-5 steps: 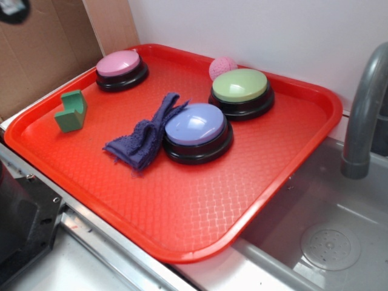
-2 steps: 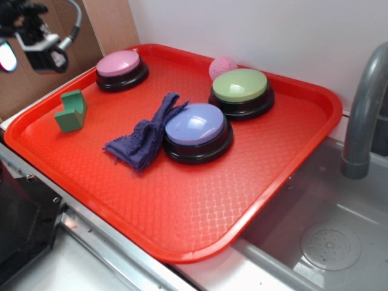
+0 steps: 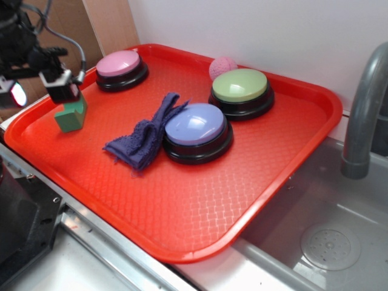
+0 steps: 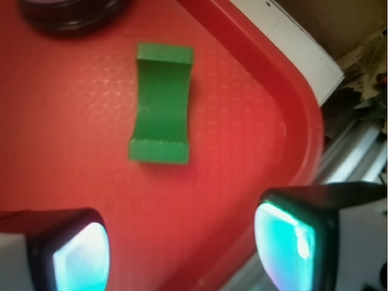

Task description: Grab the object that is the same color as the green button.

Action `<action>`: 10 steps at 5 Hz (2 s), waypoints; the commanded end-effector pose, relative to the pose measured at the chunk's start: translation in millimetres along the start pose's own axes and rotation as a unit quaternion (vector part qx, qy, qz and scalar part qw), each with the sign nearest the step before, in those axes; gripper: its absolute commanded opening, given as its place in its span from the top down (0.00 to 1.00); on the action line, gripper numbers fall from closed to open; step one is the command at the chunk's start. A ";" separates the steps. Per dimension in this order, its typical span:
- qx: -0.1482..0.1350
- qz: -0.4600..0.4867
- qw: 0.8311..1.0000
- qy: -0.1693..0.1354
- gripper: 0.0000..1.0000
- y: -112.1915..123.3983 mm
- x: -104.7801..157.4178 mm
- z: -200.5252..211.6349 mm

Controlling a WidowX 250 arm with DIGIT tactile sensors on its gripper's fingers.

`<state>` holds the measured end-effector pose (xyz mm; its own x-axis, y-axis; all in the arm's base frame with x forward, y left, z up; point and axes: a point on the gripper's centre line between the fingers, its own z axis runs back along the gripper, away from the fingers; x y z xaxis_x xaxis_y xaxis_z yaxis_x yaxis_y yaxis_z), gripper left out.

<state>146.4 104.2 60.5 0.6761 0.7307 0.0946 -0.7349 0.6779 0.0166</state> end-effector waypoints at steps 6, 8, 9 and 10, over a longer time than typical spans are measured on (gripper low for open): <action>-0.029 -0.056 0.998 -0.013 1.00 -12.5 19.7 -15.3; -0.052 -0.202 0.978 -0.010 1.00 -49.7 10.0 44.3; -0.052 -0.291 0.955 -0.001 1.00 -79.4 -0.9 70.4; -0.041 -0.340 0.939 -0.016 1.00 -99.0 -12.6 81.8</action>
<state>206.9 16.9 123.7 0.9901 0.1266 0.0599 -0.1269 0.9919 0.0013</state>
